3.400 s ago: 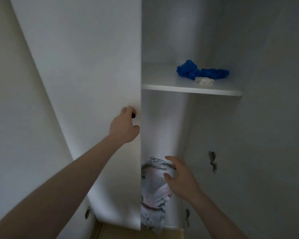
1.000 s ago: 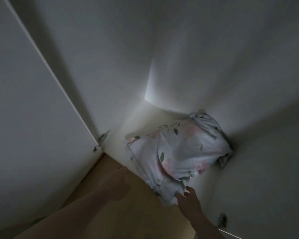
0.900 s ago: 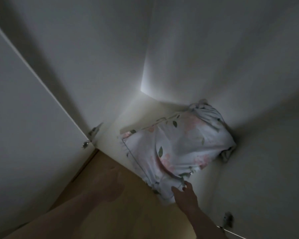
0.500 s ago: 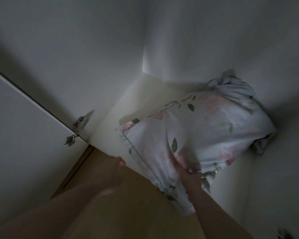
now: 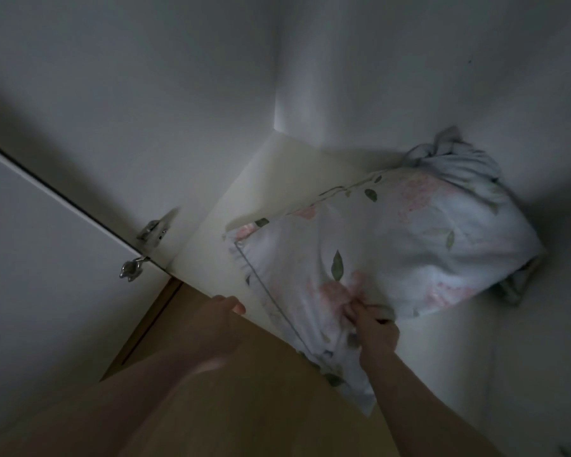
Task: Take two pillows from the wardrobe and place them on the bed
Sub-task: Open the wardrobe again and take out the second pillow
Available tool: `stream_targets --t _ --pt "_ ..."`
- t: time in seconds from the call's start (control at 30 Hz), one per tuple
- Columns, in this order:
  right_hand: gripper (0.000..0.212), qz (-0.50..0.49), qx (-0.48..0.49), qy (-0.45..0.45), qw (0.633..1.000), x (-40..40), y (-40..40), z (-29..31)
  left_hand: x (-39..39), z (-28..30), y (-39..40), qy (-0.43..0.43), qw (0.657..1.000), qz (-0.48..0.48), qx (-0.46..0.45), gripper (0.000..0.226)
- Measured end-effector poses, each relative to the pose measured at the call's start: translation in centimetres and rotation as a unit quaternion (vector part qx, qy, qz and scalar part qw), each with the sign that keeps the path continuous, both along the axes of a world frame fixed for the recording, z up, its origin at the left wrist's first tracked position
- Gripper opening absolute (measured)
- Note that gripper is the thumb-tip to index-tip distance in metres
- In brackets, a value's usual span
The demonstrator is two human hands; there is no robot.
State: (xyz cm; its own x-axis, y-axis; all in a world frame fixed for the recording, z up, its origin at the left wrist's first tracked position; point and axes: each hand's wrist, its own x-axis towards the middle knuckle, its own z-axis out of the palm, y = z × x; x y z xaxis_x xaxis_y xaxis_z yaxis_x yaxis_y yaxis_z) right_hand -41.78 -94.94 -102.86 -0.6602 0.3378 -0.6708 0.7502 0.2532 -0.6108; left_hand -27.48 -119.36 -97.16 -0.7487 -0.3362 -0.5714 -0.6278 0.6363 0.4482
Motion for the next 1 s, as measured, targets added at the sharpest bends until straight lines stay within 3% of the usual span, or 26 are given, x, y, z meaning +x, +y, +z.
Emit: stream_targets --t 0.1,0.17,0.3,0.53,0.63,0.7,0.83,0.93,1.0 --pt "0.059 0.021 -0.004 0.007 1.0 1.3 0.2 2.5 0.2 2.5 0.6 0.003 1.0 0.01 -0.001 0.037" --pt "0.046 0.03 -0.015 0.023 0.999 2.0 0.7 5.7 0.3 5.4 1.2 0.02 1.0 0.004 -0.01 0.042" --pt "0.03 0.032 -0.05 0.065 0.996 3.7 0.9 12.0 1.0 10.0 1.6 0.055 0.998 -0.021 -0.03 0.073" --pt "0.05 0.074 -0.03 0.109 0.991 7.6 1.9 27.9 5.0 23.1 2.3 0.064 0.984 -0.154 -0.06 0.119" --pt "0.051 0.079 -0.061 0.116 0.988 9.9 2.0 36.7 8.5 29.0 4.0 0.052 0.974 -0.199 -0.095 0.128" --pt "0.051 0.092 -0.097 0.103 0.986 11.9 2.1 41.9 10.6 32.6 5.2 0.085 0.97 -0.186 -0.129 0.12" --pt "0.025 0.138 -0.109 0.097 0.98 15.4 2.5 50.8 13.4 40.3 4.2 0.195 0.954 -0.163 -0.157 0.09" --pt "0.056 0.177 -0.047 0.096 0.978 19.7 3.3 55.7 17.1 46.5 3.6 0.216 0.95 -0.177 -0.138 0.069" --pt "0.063 0.216 0.02 0.142 0.966 22.8 3.6 58.6 19.2 50.0 4.0 0.215 0.948 -0.189 -0.141 0.05"
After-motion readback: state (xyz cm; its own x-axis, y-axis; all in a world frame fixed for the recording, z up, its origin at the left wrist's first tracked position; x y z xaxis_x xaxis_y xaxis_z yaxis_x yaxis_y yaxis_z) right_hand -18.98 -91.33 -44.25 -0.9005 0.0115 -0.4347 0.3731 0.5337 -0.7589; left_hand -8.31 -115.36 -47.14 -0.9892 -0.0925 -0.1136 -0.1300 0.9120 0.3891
